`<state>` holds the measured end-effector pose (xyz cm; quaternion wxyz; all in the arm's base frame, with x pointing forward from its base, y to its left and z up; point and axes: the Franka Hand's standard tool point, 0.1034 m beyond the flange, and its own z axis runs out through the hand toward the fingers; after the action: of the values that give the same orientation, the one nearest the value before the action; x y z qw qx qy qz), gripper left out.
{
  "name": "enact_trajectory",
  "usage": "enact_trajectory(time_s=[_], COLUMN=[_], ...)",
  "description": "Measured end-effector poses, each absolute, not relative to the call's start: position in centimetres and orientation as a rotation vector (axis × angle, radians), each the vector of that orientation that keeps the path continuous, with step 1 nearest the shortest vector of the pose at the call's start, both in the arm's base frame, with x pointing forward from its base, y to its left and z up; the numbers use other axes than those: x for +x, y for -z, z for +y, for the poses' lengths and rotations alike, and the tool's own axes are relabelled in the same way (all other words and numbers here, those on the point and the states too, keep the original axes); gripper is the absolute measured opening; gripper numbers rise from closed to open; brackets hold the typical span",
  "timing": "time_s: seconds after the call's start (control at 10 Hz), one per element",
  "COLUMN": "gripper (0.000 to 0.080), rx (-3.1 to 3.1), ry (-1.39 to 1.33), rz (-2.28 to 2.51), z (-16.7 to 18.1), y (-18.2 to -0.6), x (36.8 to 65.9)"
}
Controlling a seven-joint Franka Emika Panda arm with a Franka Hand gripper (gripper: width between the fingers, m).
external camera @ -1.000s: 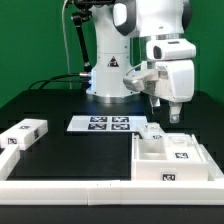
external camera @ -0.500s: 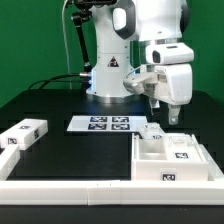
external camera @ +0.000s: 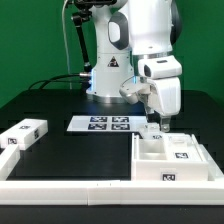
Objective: Assemble cabinet
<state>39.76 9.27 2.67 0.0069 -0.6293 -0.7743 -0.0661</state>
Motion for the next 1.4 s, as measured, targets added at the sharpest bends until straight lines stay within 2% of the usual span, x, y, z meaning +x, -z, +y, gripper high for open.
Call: enact_trajectory(time_s=[0.3,0.4,0.5,0.6,0.7,0.8,0.9,1.0,1.4], gripper=[0.0797,0.0702,0.0702,0.05,0.0364,0.0364,0.017,0.007,0.007], rx=[-1.962,-1.96,-1.96,-1.965,-1.975,-1.98,-1.988,-1.992,-1.994], ry=[0.196,0.195,0.19,0.188,0.188,0.184,0.184,0.175,0.177], rz=[-2.397,-2.39,-2.384,-2.377,-2.369,-2.365,-2.363,-2.362,-2.362], z=[9.4,9.5,9.5,9.5,9.5,9.3,9.1,8.9,8.9], y=[-1.5,-1.2,-1.0,-0.9,-0.9,-0.9,-1.0,-1.1,-1.2], x=[39.0,38.8,38.6,38.5,38.5,38.6,39.1,39.5,39.5])
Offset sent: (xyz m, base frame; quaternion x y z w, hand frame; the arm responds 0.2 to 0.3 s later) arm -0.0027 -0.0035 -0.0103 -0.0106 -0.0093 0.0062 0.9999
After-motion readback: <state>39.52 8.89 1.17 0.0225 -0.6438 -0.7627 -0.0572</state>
